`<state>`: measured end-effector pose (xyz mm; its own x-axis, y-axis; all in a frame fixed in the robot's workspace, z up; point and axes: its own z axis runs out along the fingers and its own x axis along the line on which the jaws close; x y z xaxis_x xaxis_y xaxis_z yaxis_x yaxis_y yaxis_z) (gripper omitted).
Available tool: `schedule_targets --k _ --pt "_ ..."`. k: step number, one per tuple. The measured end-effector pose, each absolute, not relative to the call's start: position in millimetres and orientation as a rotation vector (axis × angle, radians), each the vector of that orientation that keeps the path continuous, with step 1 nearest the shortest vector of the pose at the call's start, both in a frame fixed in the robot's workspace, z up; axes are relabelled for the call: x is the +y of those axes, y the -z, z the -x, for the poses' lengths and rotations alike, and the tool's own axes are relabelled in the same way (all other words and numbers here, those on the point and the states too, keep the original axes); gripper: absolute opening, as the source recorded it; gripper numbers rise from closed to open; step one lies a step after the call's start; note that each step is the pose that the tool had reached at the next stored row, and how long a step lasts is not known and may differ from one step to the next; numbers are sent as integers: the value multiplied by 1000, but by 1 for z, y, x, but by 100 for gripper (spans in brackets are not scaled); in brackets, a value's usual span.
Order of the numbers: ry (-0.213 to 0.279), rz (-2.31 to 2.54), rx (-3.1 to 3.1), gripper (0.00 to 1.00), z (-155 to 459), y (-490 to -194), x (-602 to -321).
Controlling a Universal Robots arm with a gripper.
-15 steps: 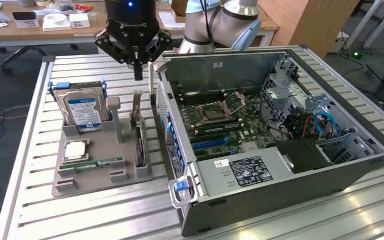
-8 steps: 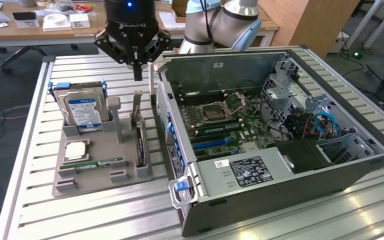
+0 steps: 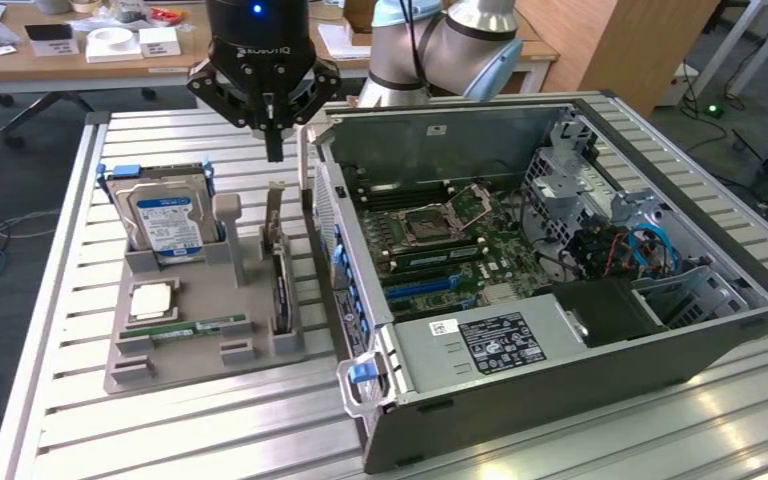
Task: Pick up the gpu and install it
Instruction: 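Reach for the gpu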
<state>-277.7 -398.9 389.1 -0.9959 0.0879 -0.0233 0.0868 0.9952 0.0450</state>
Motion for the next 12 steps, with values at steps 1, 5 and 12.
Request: schedule_targets --k 1,5,12 --pt "-69 -136 3113 11 278 -389 -399" --pt "-69 -136 3113 11 278 -389 -402" --pt "-69 -136 3113 11 279 -389 -413"
